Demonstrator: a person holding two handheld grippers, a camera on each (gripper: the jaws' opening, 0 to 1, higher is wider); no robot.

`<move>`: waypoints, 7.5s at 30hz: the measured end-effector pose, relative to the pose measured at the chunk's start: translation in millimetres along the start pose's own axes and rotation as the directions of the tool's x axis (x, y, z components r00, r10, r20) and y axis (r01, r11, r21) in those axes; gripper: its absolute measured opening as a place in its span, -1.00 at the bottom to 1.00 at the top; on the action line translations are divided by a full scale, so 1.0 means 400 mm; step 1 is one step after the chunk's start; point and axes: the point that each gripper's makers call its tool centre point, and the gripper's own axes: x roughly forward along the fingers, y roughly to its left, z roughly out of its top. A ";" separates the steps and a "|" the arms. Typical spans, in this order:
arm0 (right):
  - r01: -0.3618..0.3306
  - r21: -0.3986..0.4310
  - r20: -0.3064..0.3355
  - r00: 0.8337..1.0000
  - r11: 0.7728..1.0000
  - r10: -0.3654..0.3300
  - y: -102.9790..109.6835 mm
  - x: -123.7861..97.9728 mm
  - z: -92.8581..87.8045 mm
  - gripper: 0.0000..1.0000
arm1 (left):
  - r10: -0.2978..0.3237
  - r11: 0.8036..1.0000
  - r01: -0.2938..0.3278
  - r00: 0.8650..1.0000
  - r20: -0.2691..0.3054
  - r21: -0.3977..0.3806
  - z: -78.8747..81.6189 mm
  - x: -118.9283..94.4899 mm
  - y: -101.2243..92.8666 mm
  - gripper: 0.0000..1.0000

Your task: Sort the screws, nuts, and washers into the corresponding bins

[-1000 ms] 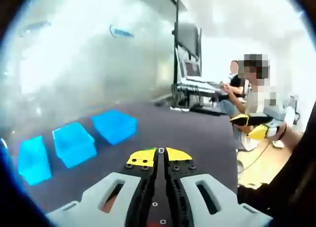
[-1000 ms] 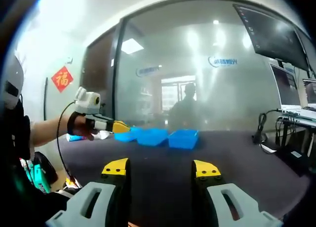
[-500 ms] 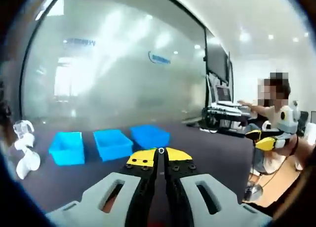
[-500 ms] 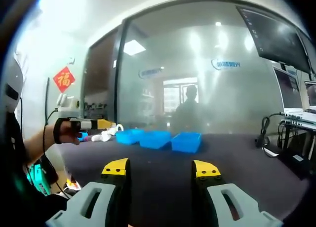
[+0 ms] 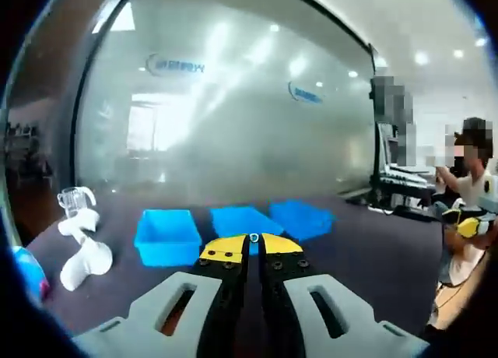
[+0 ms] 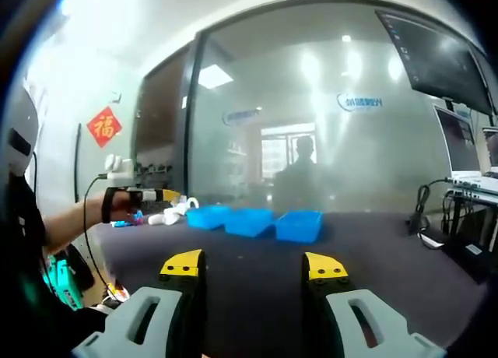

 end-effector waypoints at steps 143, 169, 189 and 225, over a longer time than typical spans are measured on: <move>-0.424 -0.131 -0.325 0.872 0.896 0.365 0.101 0.148 -0.050 -0.11 | -0.347 0.917 0.380 0.910 -0.225 0.121 -0.209 -0.426 -0.154 -0.08; -0.702 -0.231 -0.595 0.650 0.674 0.473 0.259 0.225 -0.058 -0.17 | -0.324 0.928 0.357 0.916 -0.236 0.111 -0.213 -0.439 -0.123 -0.09; -0.885 -0.192 -0.772 0.403 0.425 0.491 0.361 0.319 -0.116 -0.36 | -0.315 0.925 0.356 0.913 -0.260 0.131 -0.222 -0.447 -0.144 -0.09; -0.964 -0.071 -0.919 0.162 0.256 0.359 0.431 0.354 -0.282 -0.73 | -0.301 0.927 0.349 0.911 -0.282 0.140 -0.235 -0.472 -0.157 -0.09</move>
